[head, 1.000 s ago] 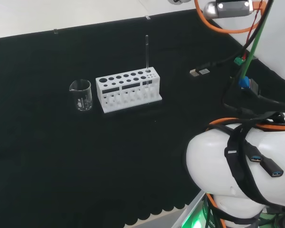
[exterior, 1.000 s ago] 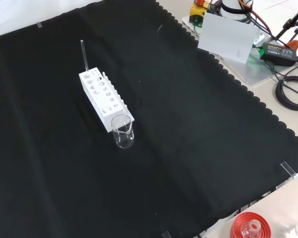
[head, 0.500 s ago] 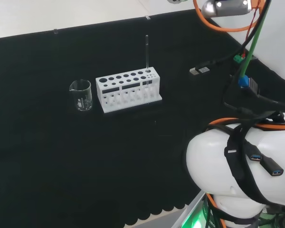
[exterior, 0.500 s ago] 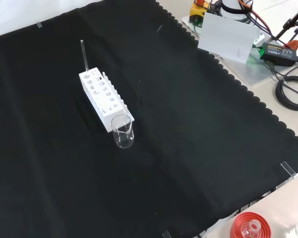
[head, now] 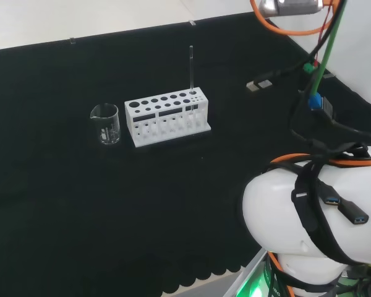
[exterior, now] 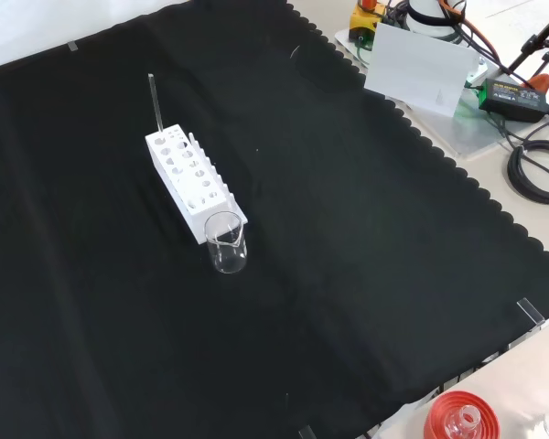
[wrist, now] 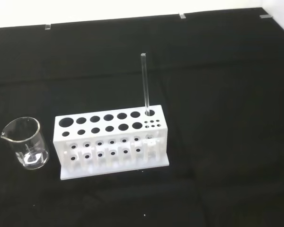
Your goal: Take the glass rod from the white test tube rack.
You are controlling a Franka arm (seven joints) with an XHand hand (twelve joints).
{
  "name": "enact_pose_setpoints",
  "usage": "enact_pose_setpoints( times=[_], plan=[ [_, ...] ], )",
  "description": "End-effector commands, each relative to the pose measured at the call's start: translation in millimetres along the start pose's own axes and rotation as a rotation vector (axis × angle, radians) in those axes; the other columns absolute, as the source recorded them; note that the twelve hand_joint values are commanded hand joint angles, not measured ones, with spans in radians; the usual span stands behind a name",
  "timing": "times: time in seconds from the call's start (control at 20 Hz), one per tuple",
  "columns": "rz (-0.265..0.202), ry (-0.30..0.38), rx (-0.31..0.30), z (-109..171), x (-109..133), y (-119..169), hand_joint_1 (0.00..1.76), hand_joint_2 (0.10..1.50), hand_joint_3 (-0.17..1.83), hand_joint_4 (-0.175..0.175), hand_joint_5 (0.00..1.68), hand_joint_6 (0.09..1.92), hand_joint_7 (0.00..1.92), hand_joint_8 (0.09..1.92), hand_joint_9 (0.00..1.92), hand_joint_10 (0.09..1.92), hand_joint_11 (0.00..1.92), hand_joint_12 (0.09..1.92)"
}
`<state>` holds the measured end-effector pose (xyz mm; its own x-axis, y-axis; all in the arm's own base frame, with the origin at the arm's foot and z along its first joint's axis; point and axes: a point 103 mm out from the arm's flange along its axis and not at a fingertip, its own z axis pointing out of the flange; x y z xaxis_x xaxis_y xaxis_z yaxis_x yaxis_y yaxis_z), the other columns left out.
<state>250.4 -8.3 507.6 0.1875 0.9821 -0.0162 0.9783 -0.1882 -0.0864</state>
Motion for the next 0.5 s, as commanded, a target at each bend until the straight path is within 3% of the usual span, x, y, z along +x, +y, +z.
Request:
enact_pose_setpoints(
  times=[0.05, 0.5],
  plan=[
    [-0.030, 0.021, 0.012, -4.5, -0.3, 59.5, 0.54, 1.21, -0.17, -0.015, 0.12, 0.09, 0.00, 0.49, 0.00, 0.73, 0.00, 0.91],
    [-0.061, 0.075, -0.002, -14.0, -27.5, 111.3, 0.58, 1.20, -0.17, -0.030, 0.20, 0.09, 0.05, 0.74, 0.07, 0.92, 0.00, 1.30]
  ],
)
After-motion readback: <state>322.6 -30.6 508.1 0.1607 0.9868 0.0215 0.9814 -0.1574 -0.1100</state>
